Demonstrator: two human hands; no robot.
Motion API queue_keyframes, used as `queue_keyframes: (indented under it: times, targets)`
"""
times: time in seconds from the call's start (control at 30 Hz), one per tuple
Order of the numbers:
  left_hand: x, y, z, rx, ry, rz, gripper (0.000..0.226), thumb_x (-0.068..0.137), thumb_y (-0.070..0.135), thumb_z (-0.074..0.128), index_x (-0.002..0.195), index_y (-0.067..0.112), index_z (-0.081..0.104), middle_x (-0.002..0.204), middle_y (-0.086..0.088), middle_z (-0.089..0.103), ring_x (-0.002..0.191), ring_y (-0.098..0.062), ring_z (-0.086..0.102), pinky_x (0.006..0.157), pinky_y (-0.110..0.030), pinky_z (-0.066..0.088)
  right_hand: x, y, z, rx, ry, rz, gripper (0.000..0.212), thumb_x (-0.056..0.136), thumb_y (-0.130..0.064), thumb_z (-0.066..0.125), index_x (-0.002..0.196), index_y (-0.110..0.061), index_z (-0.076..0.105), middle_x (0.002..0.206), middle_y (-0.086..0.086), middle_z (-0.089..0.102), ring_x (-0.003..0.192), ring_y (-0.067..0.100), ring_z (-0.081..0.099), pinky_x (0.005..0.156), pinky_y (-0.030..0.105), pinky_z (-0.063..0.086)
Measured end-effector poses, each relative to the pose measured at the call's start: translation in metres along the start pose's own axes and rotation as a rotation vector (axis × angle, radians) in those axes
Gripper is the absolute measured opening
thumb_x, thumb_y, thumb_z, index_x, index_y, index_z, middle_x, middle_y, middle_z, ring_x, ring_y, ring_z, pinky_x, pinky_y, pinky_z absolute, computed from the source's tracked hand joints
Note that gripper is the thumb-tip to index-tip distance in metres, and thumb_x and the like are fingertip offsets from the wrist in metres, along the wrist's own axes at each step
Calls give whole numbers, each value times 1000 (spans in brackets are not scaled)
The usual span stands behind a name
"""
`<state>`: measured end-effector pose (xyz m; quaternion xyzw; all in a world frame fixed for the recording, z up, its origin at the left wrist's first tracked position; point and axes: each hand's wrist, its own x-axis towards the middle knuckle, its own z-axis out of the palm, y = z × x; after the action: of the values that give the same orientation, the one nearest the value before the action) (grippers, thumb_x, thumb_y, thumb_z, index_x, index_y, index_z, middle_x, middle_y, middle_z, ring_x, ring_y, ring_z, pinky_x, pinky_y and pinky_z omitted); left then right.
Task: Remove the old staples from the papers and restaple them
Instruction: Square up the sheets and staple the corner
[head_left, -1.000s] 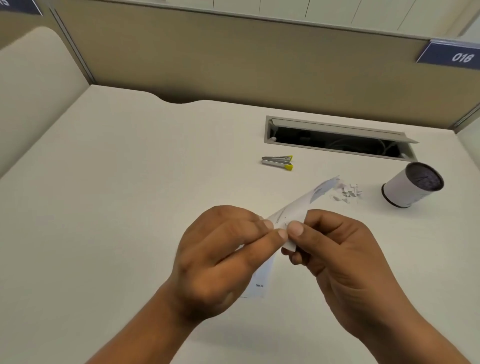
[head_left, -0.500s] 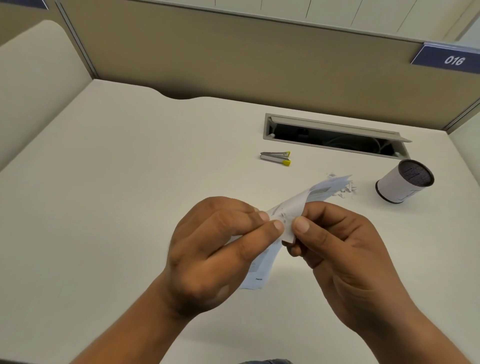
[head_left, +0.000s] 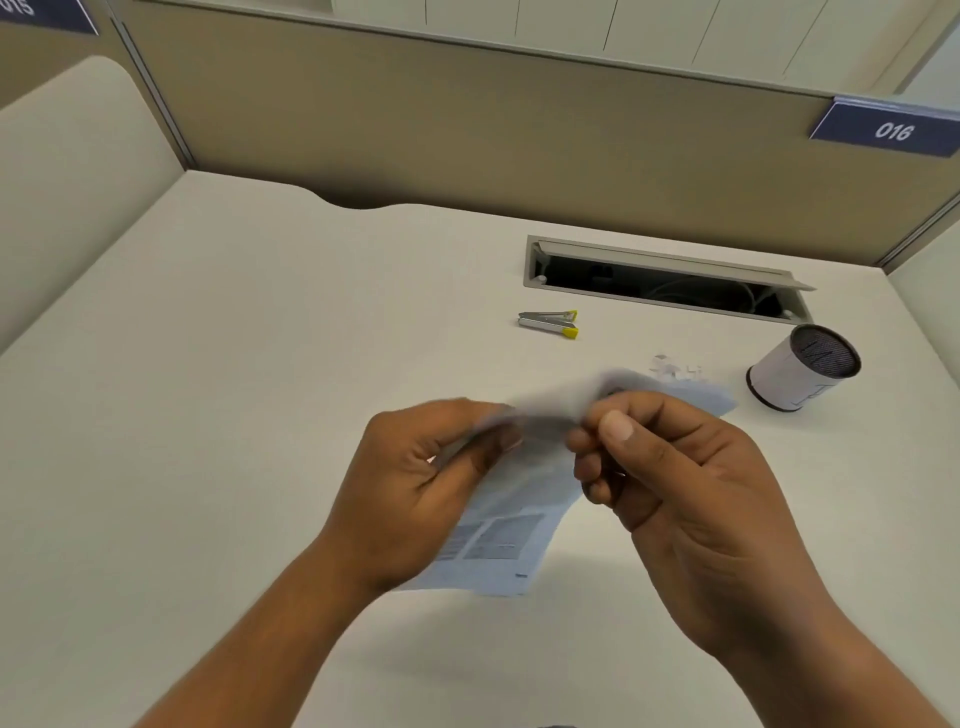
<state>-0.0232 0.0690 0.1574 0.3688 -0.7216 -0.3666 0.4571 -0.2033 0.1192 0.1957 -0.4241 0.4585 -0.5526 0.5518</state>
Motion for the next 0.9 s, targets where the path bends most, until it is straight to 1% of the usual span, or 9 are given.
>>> queue_keyframes:
  times: [0.13, 0.33, 0.4, 0.47, 0.53, 0.6, 0.67, 0.77, 0.9]
  targets:
    - [-2, -2, 7, -283, 28, -336, 31, 92, 34, 58, 90, 8, 75, 87, -14, 76, 81, -38, 70, 69, -57, 58, 2, 4, -3, -43, 17, 25, 51, 56, -56, 83, 86, -15, 77, 83, 8, 74, 69, 14, 61, 61, 22, 51]
    - [0, -6, 6, -388, 99, -513, 28, 95, 30, 56, 92, 12, 77, 93, -9, 79, 84, -34, 75, 75, -62, 58, 3, 11, -21, -139, 169, -50, 64, 47, -64, 85, 87, -14, 77, 74, 5, 71, 65, 15, 58, 61, 21, 51]
    - [0, -9, 5, -397, 95, -545, 28, 94, 31, 56, 92, 12, 77, 94, -9, 79, 85, -34, 75, 77, -62, 57, 2, 20, -30, -194, 263, -127, 41, 62, -52, 81, 86, -18, 76, 67, 0, 66, 63, 13, 54, 62, 19, 50]
    - [1, -12, 3, -420, 108, -570, 27, 96, 29, 55, 94, 13, 77, 96, -10, 79, 86, -35, 75, 78, -62, 57, 3, 35, -42, -247, 425, -205, 8, 80, -20, 74, 85, -26, 72, 71, -3, 63, 65, 8, 55, 64, 15, 50]
    - [2, -16, 1, -445, 119, -597, 27, 97, 28, 55, 97, 12, 77, 99, -11, 78, 88, -36, 74, 80, -62, 57, 4, 61, -58, -313, 541, -208, 35, 88, -2, 68, 97, -35, 61, 88, -6, 59, 78, 3, 58, 74, 13, 48]
    - [3, -21, -1, -488, 122, -636, 27, 97, 26, 55, 99, 10, 76, 101, -14, 77, 90, -37, 74, 83, -62, 56, 6, 88, -72, -297, 510, -119, 35, 89, -12, 66, 108, -38, 54, 115, -5, 61, 102, 7, 60, 86, 22, 46]
    - [4, -27, -4, -552, 112, -687, 28, 96, 26, 55, 103, 8, 75, 103, -17, 76, 94, -39, 73, 86, -62, 55, 7, 110, -75, -121, 362, 74, 41, 77, -33, 72, 115, -31, 56, 128, 9, 64, 107, 13, 65, 86, 28, 50]
    - [8, -37, -11, -703, 65, -802, 34, 94, 29, 57, 110, 2, 71, 109, -22, 74, 100, -42, 70, 90, -58, 54, 1, 138, -74, 134, 82, 370, 104, 31, -53, 93, 117, -4, 61, 108, 19, 74, 94, 28, 73, 74, 31, 60]
    - [13, -61, -23, -751, 40, -902, 38, 94, 34, 58, 117, 6, 68, 115, -21, 72, 106, -42, 68, 93, -59, 52, -2, 157, -65, 74, 38, 437, 91, 43, -41, 97, 118, 0, 66, 114, 20, 72, 110, 43, 66, 92, 51, 55]
